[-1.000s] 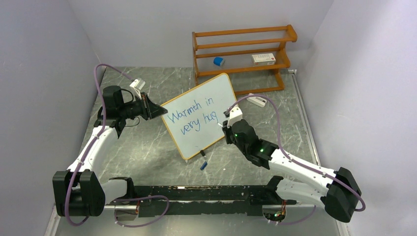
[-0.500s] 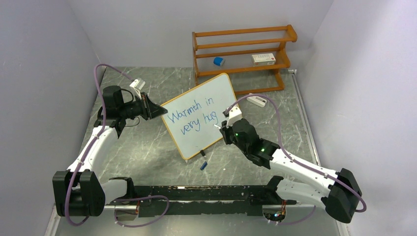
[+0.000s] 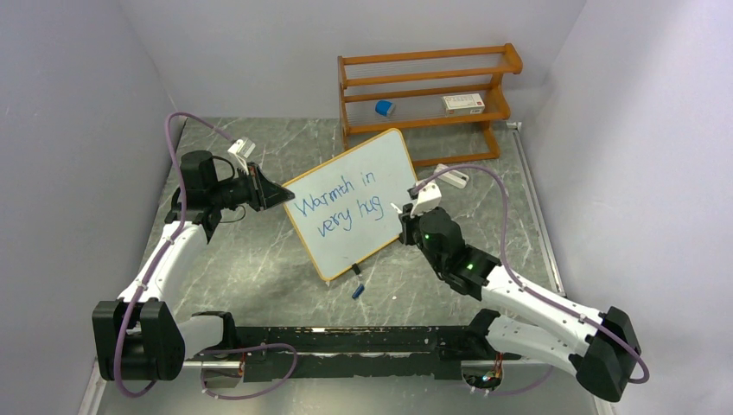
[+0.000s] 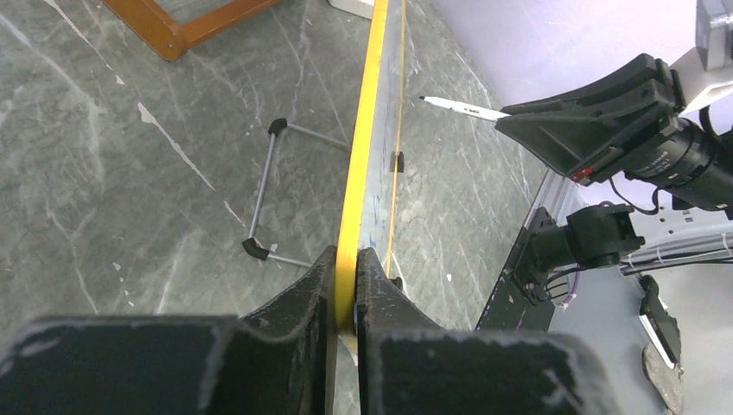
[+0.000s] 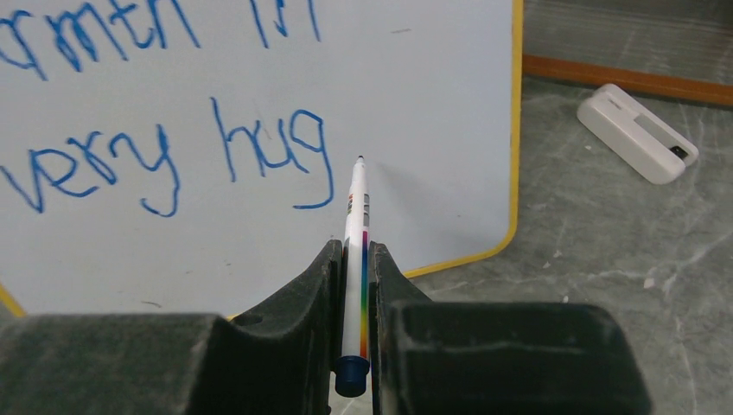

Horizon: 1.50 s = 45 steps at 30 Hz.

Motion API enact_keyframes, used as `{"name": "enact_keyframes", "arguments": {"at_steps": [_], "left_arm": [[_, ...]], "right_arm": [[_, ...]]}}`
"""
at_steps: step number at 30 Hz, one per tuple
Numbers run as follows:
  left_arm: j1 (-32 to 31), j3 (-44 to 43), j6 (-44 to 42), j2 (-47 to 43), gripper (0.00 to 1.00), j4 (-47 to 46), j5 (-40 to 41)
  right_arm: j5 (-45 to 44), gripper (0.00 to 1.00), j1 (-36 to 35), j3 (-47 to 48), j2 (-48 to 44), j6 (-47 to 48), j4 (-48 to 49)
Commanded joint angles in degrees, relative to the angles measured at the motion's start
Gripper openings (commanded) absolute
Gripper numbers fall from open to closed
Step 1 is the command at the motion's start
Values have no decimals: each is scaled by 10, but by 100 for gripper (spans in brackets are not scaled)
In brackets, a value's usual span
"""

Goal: Write a sentence on the whiteboard
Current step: Write a sentence on the whiteboard, then put down the whiteboard on the whiteboard stand.

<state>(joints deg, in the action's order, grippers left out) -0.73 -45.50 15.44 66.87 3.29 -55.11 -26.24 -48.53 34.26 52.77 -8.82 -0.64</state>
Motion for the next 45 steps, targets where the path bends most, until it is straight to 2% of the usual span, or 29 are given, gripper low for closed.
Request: {"name": "enact_keyframes", "arguments": {"at_steps": [1,26,35,38,45], "left_arm": [[6,0,-34,13,5,37,59],[6,0,-35,13,5,38,60],[6,0,-35,9,5,42,68],[6,-1,-34,7,13,45,74],[6,-7,-35,-11,41,62,115]], "right_arm": [[-18,0,15,-10,11,-4,28],[40,0,40,-21,61,-1,83],[44,0,41,-9,23,0,39],[46,0,41,3,-3,-2,12],[35,0,41,17,-56,-7,-46]]}}
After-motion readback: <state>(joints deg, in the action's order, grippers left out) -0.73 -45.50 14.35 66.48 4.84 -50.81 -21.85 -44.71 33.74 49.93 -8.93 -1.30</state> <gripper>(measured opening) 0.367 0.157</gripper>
